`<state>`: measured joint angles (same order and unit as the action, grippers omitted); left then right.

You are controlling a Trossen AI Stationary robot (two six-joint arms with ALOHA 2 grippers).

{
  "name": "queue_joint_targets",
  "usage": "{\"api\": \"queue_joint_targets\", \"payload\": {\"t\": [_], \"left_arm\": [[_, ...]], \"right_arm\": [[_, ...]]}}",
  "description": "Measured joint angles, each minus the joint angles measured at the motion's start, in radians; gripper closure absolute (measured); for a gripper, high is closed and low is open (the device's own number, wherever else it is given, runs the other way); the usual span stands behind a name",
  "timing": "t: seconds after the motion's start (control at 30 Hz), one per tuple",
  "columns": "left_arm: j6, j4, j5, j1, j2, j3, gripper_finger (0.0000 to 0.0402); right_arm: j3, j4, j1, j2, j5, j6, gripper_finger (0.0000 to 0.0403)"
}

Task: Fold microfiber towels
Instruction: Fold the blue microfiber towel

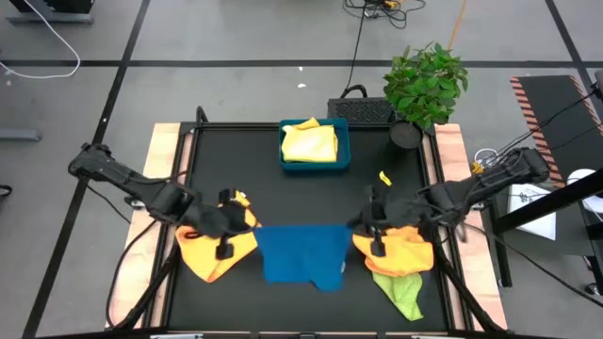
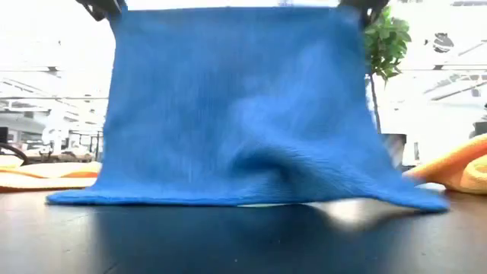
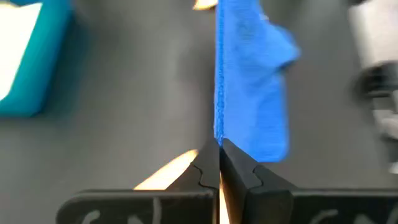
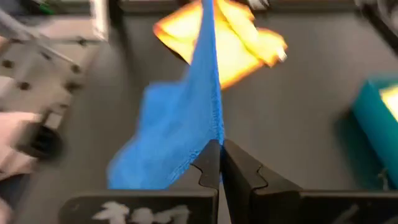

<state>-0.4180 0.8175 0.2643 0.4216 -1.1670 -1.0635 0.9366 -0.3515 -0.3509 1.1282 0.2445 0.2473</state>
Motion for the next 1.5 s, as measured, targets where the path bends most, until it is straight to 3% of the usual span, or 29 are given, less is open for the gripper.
{"api": "queue_joint_targets", "payload": {"t": [0.3, 0.47, 0.57, 0.8, 1.03, 1.27, 1.5], "left_arm": [[0.197, -0.065, -0.042, -0.312, -0.072, 0.158, 0.0398], [0.354, -0.146, -0.098, -0.407, -0.093, 0.189, 0.0398], [0.367, -0.145, -0.111, -0.430, -0.092, 0.191, 0.0399], [0.341, -0.171, -0.165, -0.352, -0.097, 0.191, 0.0399], [0.264, -0.256, -0.167, -0.202, -0.180, 0.192, 0.0399], [0.203, -0.321, -0.166, -0.117, -0.292, 0.192, 0.0399], [0.168, -0.347, -0.185, -0.093, -0.323, 0.192, 0.0394]], "right_arm": [[-0.167, 0.052, 0.245, 0.001, -0.014, -0.033, 0.0403], [-0.210, 0.087, 0.320, 0.000, -0.029, -0.111, 0.0403], [-0.212, 0.094, 0.329, 0.000, -0.072, -0.137, 0.0403], [-0.212, 0.086, 0.252, 0.000, -0.169, -0.174, 0.0403], [-0.234, 0.094, 0.155, 0.000, -0.169, -0.181, 0.0403], [-0.364, 0.281, 0.101, 0.034, -0.172, -0.118, 0.0403], [-0.433, 0.437, 0.073, 0.074, -0.221, -0.066, 0.0403]]}}
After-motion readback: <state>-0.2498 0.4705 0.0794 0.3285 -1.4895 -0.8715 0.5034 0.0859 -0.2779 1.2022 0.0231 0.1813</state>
